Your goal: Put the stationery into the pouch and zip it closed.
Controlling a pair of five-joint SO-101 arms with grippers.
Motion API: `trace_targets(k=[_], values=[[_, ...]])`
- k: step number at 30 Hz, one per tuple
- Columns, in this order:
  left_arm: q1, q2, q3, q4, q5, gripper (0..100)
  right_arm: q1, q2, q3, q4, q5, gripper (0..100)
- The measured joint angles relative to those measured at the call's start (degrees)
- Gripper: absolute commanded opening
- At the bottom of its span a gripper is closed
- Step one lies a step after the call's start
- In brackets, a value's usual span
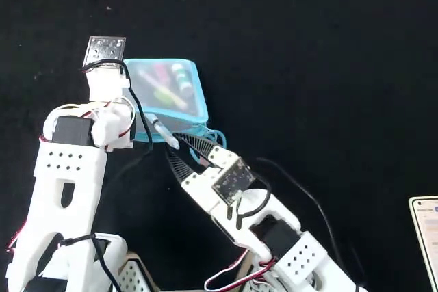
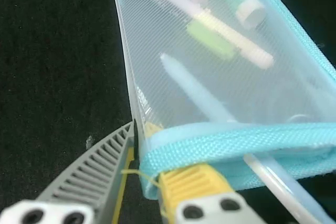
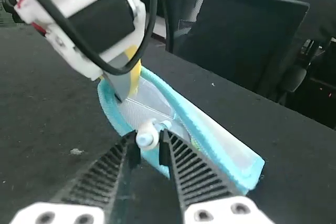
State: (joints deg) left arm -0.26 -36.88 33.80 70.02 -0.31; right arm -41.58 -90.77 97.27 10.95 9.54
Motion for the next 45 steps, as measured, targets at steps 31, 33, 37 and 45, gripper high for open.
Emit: trace_targets(k=[31, 33, 37, 45], values=[[0.1, -0.1, 1.1, -0.1, 0.0, 3, 12.8, 0.0, -14.4, 27.1, -8.1, 12.6], [0.1, -0.1, 1.1, -0.1, 0.0, 3, 13.0, 0.0, -14.4, 27.1, -8.1, 14.9], [0.1, -0.1, 1.1, -0.1, 0.0, 3, 13.2, 0.0, -14.4, 27.1, -8.1, 16.9], [-0.1, 0.7, -2.2, 0.5, 1.3, 3, 13.2, 0.0, -13.7, 23.4, -8.1, 16.9]])
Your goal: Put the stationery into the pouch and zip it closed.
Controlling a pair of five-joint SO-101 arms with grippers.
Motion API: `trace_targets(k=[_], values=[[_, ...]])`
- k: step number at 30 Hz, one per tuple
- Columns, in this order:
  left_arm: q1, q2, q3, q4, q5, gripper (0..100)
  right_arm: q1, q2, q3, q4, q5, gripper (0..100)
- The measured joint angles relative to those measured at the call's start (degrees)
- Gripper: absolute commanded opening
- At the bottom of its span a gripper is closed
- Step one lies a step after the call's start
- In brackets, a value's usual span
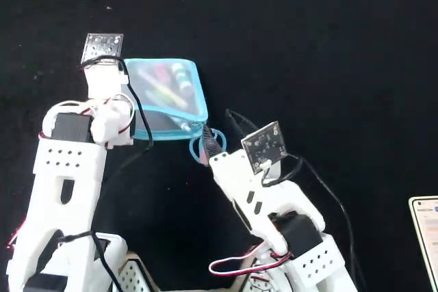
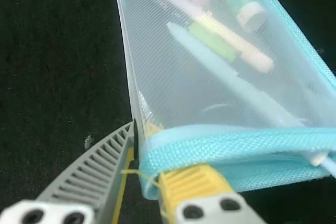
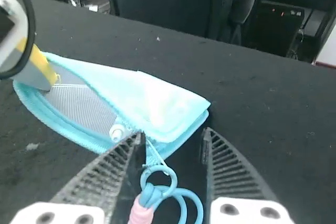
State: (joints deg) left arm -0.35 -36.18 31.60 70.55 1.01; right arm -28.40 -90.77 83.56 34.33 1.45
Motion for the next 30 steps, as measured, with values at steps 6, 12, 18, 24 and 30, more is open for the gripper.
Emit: trace_targets(k=[6, 12, 18, 24, 30], values=[[0.0, 0.3, -9.4, 6.7, 0.3, 3, 0.0, 0.0, 0.6, -1.0, 0.0, 16.9], [0.1, 0.4, -22.6, 15.6, 0.1, 3, -0.1, -0.8, 0.6, -0.9, -0.1, 16.9], [-0.5, 0.4, -28.9, 20.8, 0.3, 3, 5.7, -0.2, -0.4, 3.6, -0.1, 16.9], [-6.3, 3.2, -24.1, 17.8, -0.6, 3, 7.8, -0.2, -0.7, 3.9, -0.1, 16.9], [-8.4, 4.9, -23.9, 17.4, -1.0, 3, 6.5, -0.2, -2.2, 8.1, -0.1, 17.2]])
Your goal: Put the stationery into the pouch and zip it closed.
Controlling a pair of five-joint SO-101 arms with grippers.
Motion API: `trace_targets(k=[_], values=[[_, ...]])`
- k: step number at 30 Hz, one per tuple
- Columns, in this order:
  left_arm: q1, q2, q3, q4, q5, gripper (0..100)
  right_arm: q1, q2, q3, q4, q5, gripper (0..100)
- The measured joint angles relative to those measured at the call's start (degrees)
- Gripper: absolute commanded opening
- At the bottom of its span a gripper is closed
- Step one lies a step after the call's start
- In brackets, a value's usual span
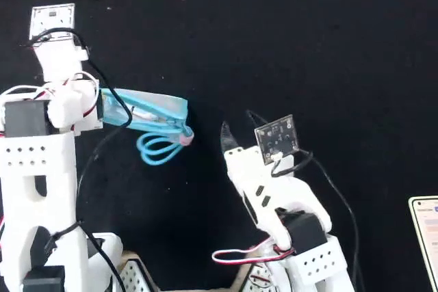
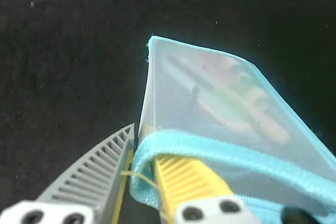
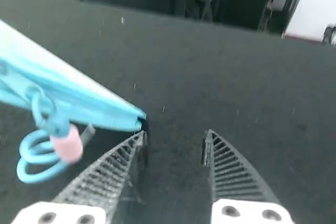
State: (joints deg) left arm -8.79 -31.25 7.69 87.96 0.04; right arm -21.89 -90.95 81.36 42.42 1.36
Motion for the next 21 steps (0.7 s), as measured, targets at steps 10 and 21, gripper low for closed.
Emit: trace_targets(k=[10, 21], values=[[0.4, 0.4, 1.6, -4.2, -0.3, 3, -13.6, 0.0, -0.2, 1.0, 4.7, 17.3], [1.5, 1.2, 9.8, -7.0, -0.3, 3, -15.2, 0.0, 12.1, -20.6, 5.0, 17.3]])
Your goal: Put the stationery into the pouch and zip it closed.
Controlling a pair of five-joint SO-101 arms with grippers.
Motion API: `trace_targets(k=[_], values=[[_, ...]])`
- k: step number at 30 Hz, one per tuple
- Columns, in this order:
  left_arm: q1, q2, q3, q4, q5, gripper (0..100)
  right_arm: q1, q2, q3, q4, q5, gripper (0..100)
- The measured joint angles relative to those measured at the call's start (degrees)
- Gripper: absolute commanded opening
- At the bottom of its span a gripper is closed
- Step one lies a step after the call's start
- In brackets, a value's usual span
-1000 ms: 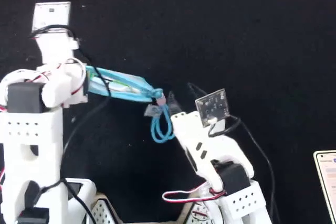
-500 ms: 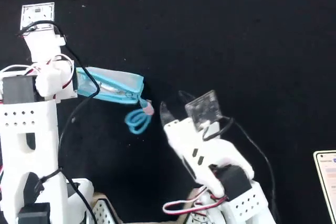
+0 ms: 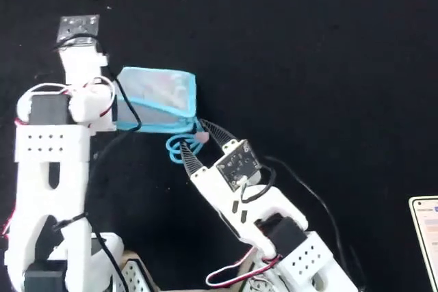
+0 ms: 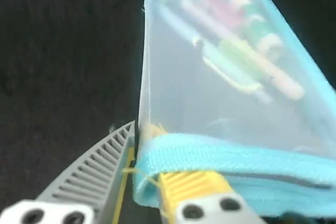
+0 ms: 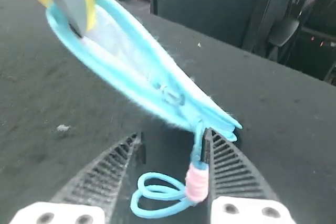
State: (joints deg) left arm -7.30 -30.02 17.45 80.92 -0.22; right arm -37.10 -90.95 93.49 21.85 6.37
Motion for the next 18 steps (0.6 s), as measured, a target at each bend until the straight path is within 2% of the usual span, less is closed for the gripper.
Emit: trace_targets(k=[7, 18], values=[[-4.3, 0.0, 0.0, 0.0, 0.0, 3, 0.0, 0.0, 0.6, -1.4, 0.6, 17.0], [-4.5, 0.0, 0.0, 0.0, 0.0, 3, 0.0, 0.0, 0.6, -0.9, 3.3, 17.2]])
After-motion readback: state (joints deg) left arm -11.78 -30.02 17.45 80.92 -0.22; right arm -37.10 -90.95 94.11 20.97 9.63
